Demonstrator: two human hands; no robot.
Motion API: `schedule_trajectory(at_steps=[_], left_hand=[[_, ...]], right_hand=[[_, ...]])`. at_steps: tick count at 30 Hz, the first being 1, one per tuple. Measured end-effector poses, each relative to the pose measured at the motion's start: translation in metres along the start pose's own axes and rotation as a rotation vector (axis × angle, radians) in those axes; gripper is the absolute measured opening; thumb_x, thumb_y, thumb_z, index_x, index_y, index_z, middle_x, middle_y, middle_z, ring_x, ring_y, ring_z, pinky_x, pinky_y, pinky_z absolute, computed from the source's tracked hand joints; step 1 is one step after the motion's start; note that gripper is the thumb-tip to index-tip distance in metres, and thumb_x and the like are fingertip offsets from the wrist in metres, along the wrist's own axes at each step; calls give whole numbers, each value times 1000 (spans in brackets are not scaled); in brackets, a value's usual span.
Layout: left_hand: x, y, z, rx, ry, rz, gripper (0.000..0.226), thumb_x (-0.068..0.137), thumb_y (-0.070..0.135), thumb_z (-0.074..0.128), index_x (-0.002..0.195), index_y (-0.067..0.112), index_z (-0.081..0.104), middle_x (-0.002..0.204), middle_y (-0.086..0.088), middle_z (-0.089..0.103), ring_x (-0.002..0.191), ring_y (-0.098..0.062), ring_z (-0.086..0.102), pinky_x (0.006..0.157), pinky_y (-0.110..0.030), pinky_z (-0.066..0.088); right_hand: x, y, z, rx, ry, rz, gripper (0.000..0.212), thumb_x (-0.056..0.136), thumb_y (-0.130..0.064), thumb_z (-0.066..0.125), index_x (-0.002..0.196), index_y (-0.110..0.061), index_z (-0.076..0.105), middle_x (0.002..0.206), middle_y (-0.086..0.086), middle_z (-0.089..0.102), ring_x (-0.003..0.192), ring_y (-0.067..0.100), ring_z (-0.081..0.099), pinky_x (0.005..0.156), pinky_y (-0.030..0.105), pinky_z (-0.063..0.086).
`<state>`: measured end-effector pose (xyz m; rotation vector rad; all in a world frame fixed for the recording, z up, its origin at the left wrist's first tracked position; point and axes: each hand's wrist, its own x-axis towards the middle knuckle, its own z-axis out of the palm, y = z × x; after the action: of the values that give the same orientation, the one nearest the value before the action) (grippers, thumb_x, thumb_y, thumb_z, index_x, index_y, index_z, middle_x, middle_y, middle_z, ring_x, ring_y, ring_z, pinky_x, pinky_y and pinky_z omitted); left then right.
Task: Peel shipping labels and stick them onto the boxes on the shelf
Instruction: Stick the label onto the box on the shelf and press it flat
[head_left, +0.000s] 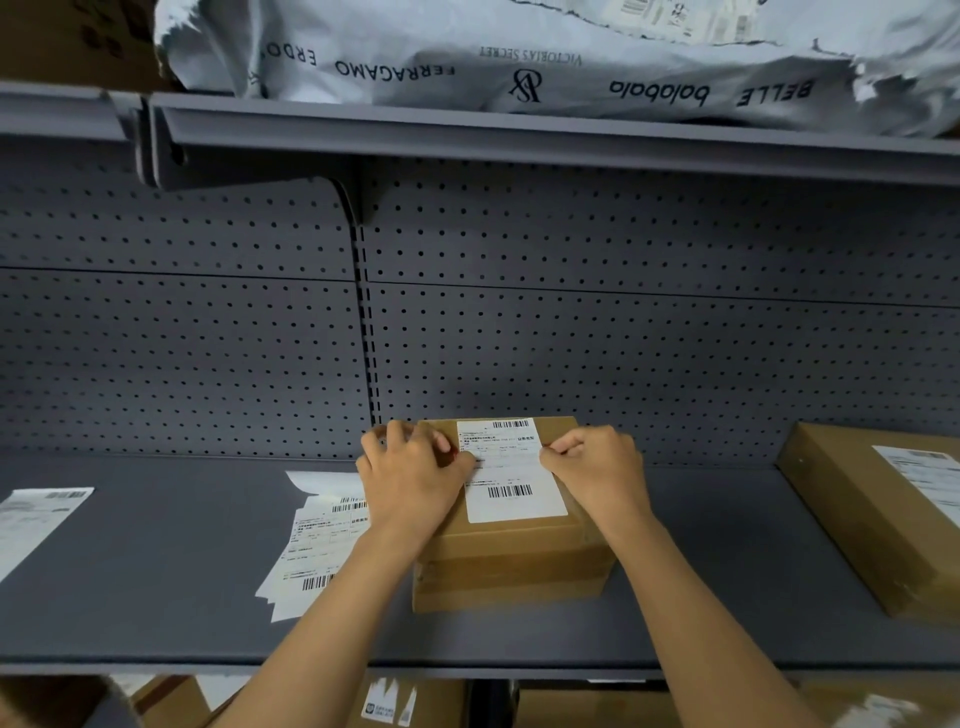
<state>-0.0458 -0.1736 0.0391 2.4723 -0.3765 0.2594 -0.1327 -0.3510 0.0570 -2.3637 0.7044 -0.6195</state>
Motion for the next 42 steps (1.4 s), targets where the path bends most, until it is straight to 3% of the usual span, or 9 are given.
schedule_trajectory(at_steps=[3, 5, 10, 15, 19, 27, 36, 39, 42], left_hand=[[1, 3, -3, -5, 14, 89, 26, 87, 47, 66, 108, 31, 68, 128, 1, 57, 129, -32, 33, 103, -42, 31], [2, 6, -6, -18, 21, 194, 22, 92, 34, 61, 113, 32, 69, 127, 3, 57, 126, -28, 39, 102, -39, 34], [9, 20, -8, 21, -100, 431, 36, 96, 25, 53, 130, 18, 64, 132, 0, 57, 129, -21, 49, 107, -36, 42], [14, 18, 0, 85, -214, 471, 42, 102, 26, 41, 140, 15, 56, 144, -4, 55, 146, -24, 40, 110, -38, 42], [16, 9, 3, 125, -277, 452, 44, 104, 30, 37, 144, 21, 53, 150, -1, 51, 150, -25, 33, 110, -42, 43], [20, -7, -4, 187, -235, 465, 45, 104, 37, 41, 141, 18, 58, 155, 6, 49, 153, -20, 27, 122, -37, 20], [12, 6, -8, 135, -250, 468, 45, 103, 36, 42, 143, 20, 55, 154, 4, 50, 156, -19, 20, 123, -38, 22], [7, 15, -9, 126, -253, 464, 43, 102, 33, 41, 139, 21, 58, 149, 2, 56, 151, -22, 34, 113, -38, 37], [0, 19, -12, 119, -264, 440, 36, 100, 29, 42, 129, 20, 62, 125, -3, 70, 115, -29, 65, 87, -36, 53]], right_hand=[[2, 1, -4, -49, 39, -27, 10, 84, -30, 72, 91, -30, 78, 74, -16, 72, 77, 7, 68, 67, 25, 55], [4, 0, -4, -110, 70, -118, 14, 87, -30, 67, 98, -31, 76, 86, -17, 71, 90, 8, 65, 68, 26, 53], [8, -19, 13, -194, -73, -418, 35, 102, -31, 47, 131, -23, 65, 132, -7, 64, 122, 15, 51, 97, 35, 49], [9, -26, 26, -239, -311, -424, 51, 108, -41, 26, 150, -19, 44, 159, -5, 41, 151, 15, 24, 123, 34, 20], [7, -24, 29, -276, -380, -400, 55, 107, -46, 20, 153, -23, 40, 161, -12, 36, 155, 10, 8, 125, 37, 15], [10, -8, 21, -321, -271, -366, 58, 106, -48, 18, 140, -22, 58, 150, -9, 53, 153, 14, 18, 123, 44, 21], [1, -16, 17, -294, -260, -435, 48, 107, -42, 29, 140, -23, 58, 151, -8, 52, 152, 14, 20, 122, 37, 22], [-4, -20, 21, -278, -274, -495, 44, 107, -34, 33, 141, -18, 57, 151, -7, 52, 150, 13, 26, 120, 23, 14], [-8, -20, 22, -247, -308, -487, 45, 107, -32, 29, 135, -17, 60, 147, -7, 55, 147, 16, 33, 123, 24, 14]])
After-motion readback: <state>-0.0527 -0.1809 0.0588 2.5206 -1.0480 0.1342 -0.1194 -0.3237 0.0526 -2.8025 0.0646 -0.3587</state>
